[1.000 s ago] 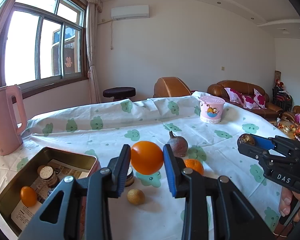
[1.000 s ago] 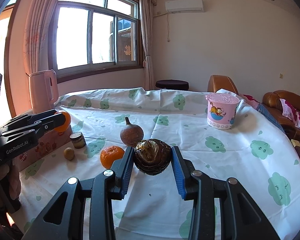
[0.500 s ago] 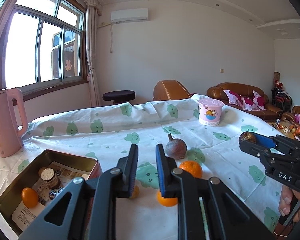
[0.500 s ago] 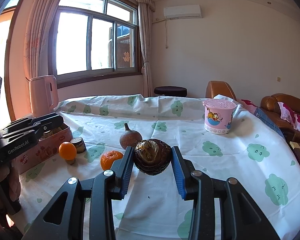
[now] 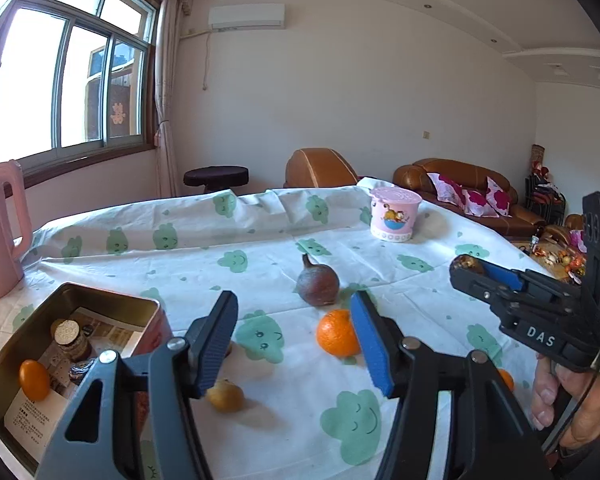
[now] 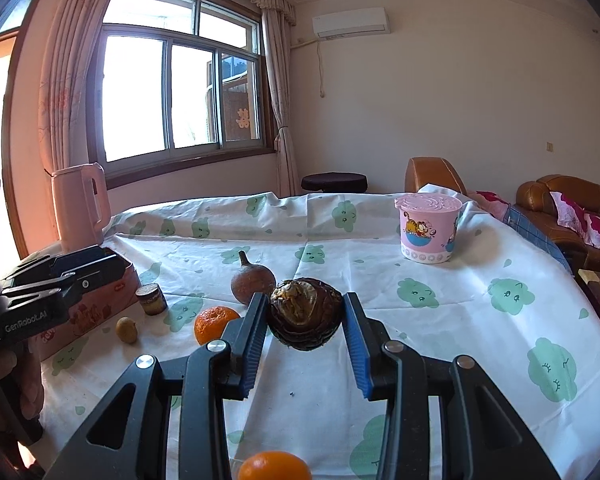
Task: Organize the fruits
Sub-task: 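Carry the orange with the left tool while the right tool carries the dark fruit toward the tin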
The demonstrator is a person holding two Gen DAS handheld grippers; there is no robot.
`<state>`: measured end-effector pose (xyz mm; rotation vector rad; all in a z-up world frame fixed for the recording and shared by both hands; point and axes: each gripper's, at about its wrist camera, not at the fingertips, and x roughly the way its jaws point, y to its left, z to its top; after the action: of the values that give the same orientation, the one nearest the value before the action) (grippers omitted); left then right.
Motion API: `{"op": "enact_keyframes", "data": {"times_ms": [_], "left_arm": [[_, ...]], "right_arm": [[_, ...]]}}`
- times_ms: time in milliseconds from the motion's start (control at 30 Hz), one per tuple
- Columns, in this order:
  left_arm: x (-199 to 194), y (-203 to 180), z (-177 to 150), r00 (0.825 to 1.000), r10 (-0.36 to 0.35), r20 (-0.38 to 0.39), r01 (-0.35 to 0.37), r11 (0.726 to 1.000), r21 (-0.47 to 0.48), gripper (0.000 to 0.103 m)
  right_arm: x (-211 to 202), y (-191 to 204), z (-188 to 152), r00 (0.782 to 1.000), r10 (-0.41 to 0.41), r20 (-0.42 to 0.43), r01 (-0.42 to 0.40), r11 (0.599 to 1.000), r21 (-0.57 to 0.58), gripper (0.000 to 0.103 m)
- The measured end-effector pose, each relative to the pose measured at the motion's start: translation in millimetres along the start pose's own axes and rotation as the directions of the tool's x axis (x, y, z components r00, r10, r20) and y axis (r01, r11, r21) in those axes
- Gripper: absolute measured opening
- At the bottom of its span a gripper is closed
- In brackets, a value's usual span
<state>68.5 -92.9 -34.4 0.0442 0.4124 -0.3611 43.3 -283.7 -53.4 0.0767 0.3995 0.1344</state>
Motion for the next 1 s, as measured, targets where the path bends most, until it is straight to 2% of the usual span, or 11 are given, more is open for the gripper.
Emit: {"op": "enact_keyframes", "data": {"times_ms": [67,167,400,500,567,700,867,1000], "left_arm": [[-2,-12,0,1.000,-0.001,0.008,0.000,0.999,0.037,0.067],[-1,-19,-2,1.000,-0.021,0.003,0.021,0.998,0.053,0.068],[1,-15,-4,1.000,-0.020,-0.023,0.021,1.000,0.020,0.068],[-2,-24,-4,0.997,-0.067,-0.034,0.068,0.997,0.027,0.069],[-3,-37,-5,0.994,-0.104,-0.044,0.106,0.993,0.047,0.075],[0,-65,-8,0.979,-0.182,-0.087,0.189,0.979,0.073,0.075],[9,-98,-18,0.946,-0.275,-0.172,0.291,0.954,0.071,0.075],[15,-128,-27,0.927,-0.305,-0.219,0.335,0.935,0.114,0.075]], "right_arm": [[2,-3,0,1.000,0.003,-0.012,-0.003,1.000,0.018,0.040],[2,-4,1,1.000,0.018,-0.008,-0.017,1.000,0.025,0.040],[5,-9,0,1.000,-0.004,-0.021,0.006,0.998,0.057,0.040],[0,-10,0,1.000,-0.007,0.001,0.007,0.998,0.061,0.040],[-5,-11,-1,1.000,-0.017,0.019,0.016,0.998,0.064,0.040],[-21,-21,-1,0.997,-0.068,0.038,0.066,0.996,0.058,0.040],[-52,-52,-9,0.990,-0.126,0.059,0.120,0.988,0.099,0.040],[-69,-70,-19,0.986,-0.150,0.071,0.139,0.981,0.136,0.040]]}}
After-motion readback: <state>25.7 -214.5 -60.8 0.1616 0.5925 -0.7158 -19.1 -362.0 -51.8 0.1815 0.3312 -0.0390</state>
